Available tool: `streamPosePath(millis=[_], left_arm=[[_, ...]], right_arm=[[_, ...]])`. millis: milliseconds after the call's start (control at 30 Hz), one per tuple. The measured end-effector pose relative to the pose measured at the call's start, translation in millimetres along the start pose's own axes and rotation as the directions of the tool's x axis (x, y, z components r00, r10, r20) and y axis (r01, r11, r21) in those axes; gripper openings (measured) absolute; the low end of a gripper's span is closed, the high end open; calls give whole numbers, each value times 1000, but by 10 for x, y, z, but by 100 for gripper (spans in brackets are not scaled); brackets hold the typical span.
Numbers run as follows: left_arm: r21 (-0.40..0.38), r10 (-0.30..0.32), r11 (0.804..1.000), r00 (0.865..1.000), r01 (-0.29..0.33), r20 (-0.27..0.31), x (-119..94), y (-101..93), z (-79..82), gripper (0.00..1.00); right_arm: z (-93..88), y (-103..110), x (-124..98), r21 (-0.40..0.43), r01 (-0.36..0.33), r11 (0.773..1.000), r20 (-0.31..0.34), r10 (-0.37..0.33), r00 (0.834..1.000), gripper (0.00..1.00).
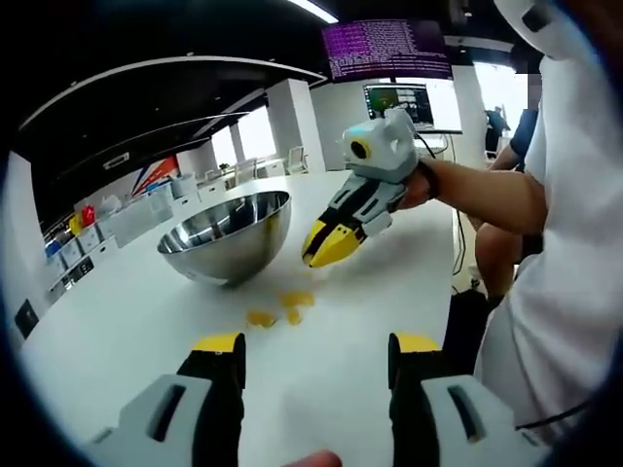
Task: Pick up the QQ candy scattered on the table and place it into the stainless steel bowl on the table
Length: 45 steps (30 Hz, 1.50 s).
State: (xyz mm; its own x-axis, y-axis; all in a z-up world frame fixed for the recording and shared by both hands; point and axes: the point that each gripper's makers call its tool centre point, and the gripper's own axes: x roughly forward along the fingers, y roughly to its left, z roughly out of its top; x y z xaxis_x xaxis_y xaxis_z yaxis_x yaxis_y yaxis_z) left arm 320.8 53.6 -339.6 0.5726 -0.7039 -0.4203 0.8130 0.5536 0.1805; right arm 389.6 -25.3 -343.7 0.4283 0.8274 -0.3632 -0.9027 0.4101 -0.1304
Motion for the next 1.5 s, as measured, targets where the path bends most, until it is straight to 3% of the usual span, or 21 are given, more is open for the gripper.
streamPosePath(millis=[333, 467, 733, 967, 1233, 1400, 1500], left_arm=[[2, 1, 1000, 1000, -1, -3, 26, -11, -18, 59], [1, -1, 1000, 1000, 1, -1, 39, -8, -19, 59], [6, 1, 1000, 1000, -1, 2, 21, 5, 4, 59], [10, -2, 1000, 1000, 2, 1, 29, -4, 11, 59], [14, -1, 1000, 1000, 1, -1, 28, -8, 16, 59], [17, -3, 1000, 1000, 3, -5, 32, -13, 14, 59], [19, -2, 1000, 1000, 2, -7, 27, -9, 11, 59]], right_arm=[[217, -9, -276, 17, 30, 999, 82, -31, 996, 9], [420, 21, -324, 13, 18, 1000, 129, -20, 991, 9], [801, -175, -387, -46, 82, 996, 204, -71, 976, 9], [1117, -506, -406, 9, 184, 983, 268, -179, 947, 9], [1075, -920, -229, 93, 268, 959, 249, -283, 926, 9], [975, -1006, -70, 82, 262, 961, 227, -274, 935, 9], [831, -1107, 15, 107, 282, 953, 171, -297, 939, 9]])
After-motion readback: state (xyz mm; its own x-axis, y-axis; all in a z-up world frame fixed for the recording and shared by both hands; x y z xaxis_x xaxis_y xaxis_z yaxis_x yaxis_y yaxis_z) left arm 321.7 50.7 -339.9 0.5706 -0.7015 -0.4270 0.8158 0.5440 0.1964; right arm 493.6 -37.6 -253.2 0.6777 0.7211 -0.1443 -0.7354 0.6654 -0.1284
